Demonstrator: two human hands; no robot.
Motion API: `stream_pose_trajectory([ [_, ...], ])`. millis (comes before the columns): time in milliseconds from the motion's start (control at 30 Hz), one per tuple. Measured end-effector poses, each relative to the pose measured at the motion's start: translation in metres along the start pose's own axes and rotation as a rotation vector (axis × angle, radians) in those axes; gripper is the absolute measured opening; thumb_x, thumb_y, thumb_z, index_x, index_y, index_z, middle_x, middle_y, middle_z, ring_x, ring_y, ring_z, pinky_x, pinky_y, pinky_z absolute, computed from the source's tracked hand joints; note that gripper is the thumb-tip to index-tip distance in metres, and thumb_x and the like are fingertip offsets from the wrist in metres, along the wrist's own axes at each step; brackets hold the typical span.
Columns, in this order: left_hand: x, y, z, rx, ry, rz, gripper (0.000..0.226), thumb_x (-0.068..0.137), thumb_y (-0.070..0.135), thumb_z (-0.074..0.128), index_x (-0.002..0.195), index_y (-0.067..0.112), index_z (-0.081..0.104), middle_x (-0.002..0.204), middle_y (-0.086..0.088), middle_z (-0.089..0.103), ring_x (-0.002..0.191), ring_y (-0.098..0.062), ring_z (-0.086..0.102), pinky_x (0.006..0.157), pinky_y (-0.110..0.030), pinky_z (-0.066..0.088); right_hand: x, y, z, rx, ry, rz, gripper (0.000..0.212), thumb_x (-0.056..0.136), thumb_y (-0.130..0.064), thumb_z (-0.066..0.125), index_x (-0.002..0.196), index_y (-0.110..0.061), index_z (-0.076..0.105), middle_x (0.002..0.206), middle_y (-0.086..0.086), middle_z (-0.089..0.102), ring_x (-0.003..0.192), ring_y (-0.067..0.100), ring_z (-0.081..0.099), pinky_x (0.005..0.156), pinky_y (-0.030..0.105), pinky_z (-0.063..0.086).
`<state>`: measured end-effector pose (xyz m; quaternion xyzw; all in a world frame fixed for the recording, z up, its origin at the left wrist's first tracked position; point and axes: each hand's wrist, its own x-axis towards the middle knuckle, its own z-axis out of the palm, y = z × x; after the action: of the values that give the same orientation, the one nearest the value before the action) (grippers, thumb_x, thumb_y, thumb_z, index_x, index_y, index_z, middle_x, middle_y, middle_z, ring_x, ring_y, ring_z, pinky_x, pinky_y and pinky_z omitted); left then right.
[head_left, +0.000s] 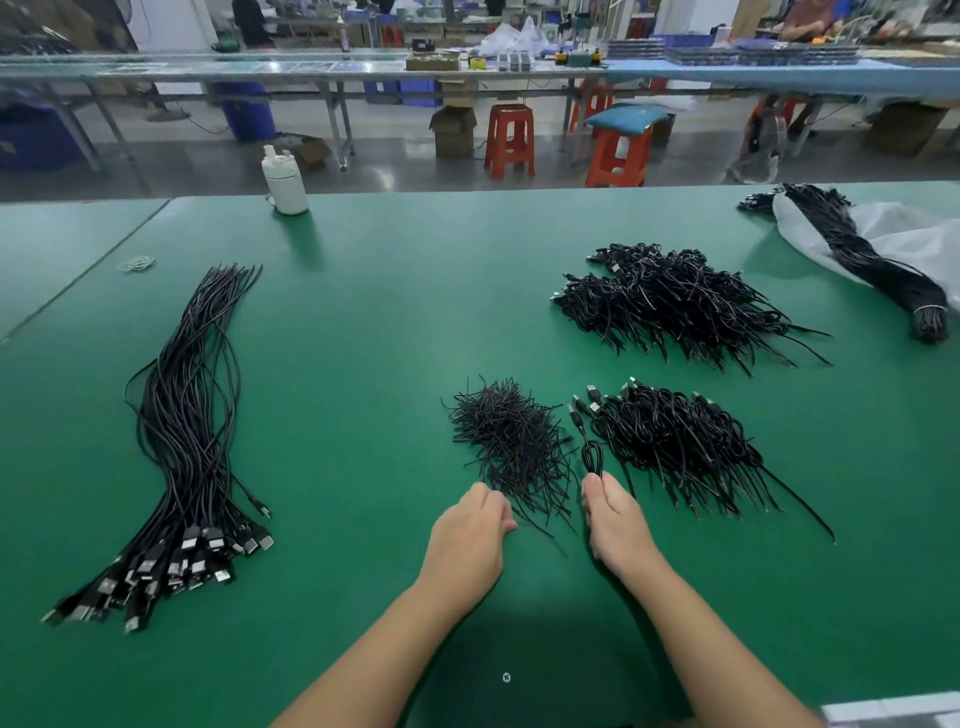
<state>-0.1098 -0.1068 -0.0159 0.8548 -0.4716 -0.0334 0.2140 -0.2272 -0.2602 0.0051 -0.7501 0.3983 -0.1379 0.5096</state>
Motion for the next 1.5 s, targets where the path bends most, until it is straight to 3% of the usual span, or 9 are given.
stream_pose_trajectory([
  [133, -0.002, -0.002, -0.003, -0.242, 0.115, -0.19, 0.012, 0.102, 0.024, 0.047, 0.091, 0.02, 0.049, 0.086, 0.009, 0.052, 0.07, -0.016, 0.052, 0.065, -0.032, 0.042, -0.002, 0.004, 0.0, -0.009, -0.024, 0.002, 0.03, 0.106, -0.038, 0.029, 0.079, -0.029, 0.037, 0.077, -0.012, 0.038, 0.066, 0.007, 0.036, 0.076, 0.036, 0.036],
  [233, 0.003, -0.004, -0.008, -0.444, 0.175, -0.302, 0.013, 0.097, 0.013, 0.055, 0.092, 0.023, 0.06, 0.086, 0.013, 0.061, 0.079, -0.006, 0.057, 0.068, -0.014, 0.04, -0.008, 0.007, -0.001, -0.045, -0.003, -0.03, 0.036, 0.104, -0.041, 0.027, 0.082, -0.02, 0.046, 0.078, -0.004, 0.048, 0.07, 0.015, 0.045, 0.074, 0.031, 0.038],
  [367, 0.013, -0.013, -0.013, -0.553, 0.144, -0.375, 0.024, 0.097, 0.014, 0.058, 0.115, 0.022, 0.071, 0.106, 0.011, 0.067, 0.095, -0.002, 0.058, 0.083, -0.008, 0.038, -0.018, 0.001, 0.001, -0.057, 0.013, -0.017, 0.045, 0.107, -0.04, 0.028, 0.138, -0.014, 0.048, 0.135, -0.005, 0.048, 0.132, 0.016, 0.041, 0.114, 0.035, 0.03],
  [467, 0.019, -0.017, -0.012, -0.549, 0.151, -0.405, 0.02, 0.096, 0.017, 0.059, 0.108, 0.021, 0.075, 0.101, 0.01, 0.068, 0.096, -0.006, 0.058, 0.083, -0.017, 0.037, -0.031, -0.014, 0.015, -0.024, 0.008, -0.15, 0.028, 0.106, -0.033, 0.03, 0.102, -0.022, 0.055, 0.107, -0.008, 0.058, 0.102, 0.012, 0.055, 0.088, 0.024, 0.043],
  [567, 0.02, -0.018, -0.01, -0.533, 0.148, -0.402, 0.015, 0.094, 0.019, 0.062, 0.098, 0.022, 0.076, 0.092, 0.008, 0.07, 0.086, -0.007, 0.059, 0.077, -0.019, 0.04, -0.042, -0.029, 0.04, 0.017, -0.085, -0.191, 0.025, 0.107, -0.028, 0.032, 0.097, -0.024, 0.054, 0.085, -0.014, 0.053, 0.075, -0.006, 0.05, 0.071, 0.013, 0.037],
  [833, 0.017, -0.02, -0.015, -0.586, 0.105, -0.404, 0.01, 0.093, 0.019, 0.063, 0.09, 0.024, 0.071, 0.066, 0.012, 0.059, 0.058, 0.002, 0.05, 0.06, -0.013, 0.036, -0.037, -0.033, 0.068, -0.125, -0.19, -0.1, 0.03, 0.106, -0.031, 0.03, 0.099, -0.014, 0.054, 0.091, 0.002, 0.061, 0.088, 0.022, 0.057, 0.082, 0.037, 0.042],
  [1167, 0.008, -0.023, -0.017, -0.589, 0.069, -0.298, 0.014, 0.088, 0.011, 0.07, 0.098, 0.019, 0.074, 0.091, 0.006, 0.069, 0.079, -0.001, 0.06, 0.073, -0.009, 0.042, -0.028, -0.033, 0.073, -0.068, -0.141, -0.043, 0.026, 0.106, -0.029, 0.034, 0.101, -0.009, 0.051, 0.096, 0.005, 0.062, 0.093, 0.025, 0.058, 0.085, 0.04, 0.045],
  [1333, 0.003, -0.017, -0.018, -0.583, 0.133, -0.284, 0.018, 0.086, 0.009, 0.071, 0.09, 0.025, 0.075, 0.084, 0.009, 0.067, 0.076, -0.001, 0.059, 0.07, -0.011, 0.042, -0.028, -0.033, 0.07, -0.021, -0.168, -0.02, 0.027, 0.105, -0.032, 0.032, 0.086, -0.017, 0.045, 0.072, 0.008, 0.053, 0.044, 0.018, 0.052, 0.041, 0.03, 0.043],
  [1500, -0.001, -0.014, -0.019, -0.552, 0.157, -0.24, 0.017, 0.086, 0.01, 0.071, 0.09, 0.025, 0.077, 0.08, 0.012, 0.064, 0.08, 0.001, 0.058, 0.069, -0.008, 0.039, -0.027, -0.032, 0.068, -0.039, -0.194, -0.015, 0.033, 0.105, -0.036, 0.031, 0.082, -0.014, 0.042, 0.062, 0.006, 0.049, 0.034, 0.018, 0.051, 0.043, 0.029, 0.043],
])
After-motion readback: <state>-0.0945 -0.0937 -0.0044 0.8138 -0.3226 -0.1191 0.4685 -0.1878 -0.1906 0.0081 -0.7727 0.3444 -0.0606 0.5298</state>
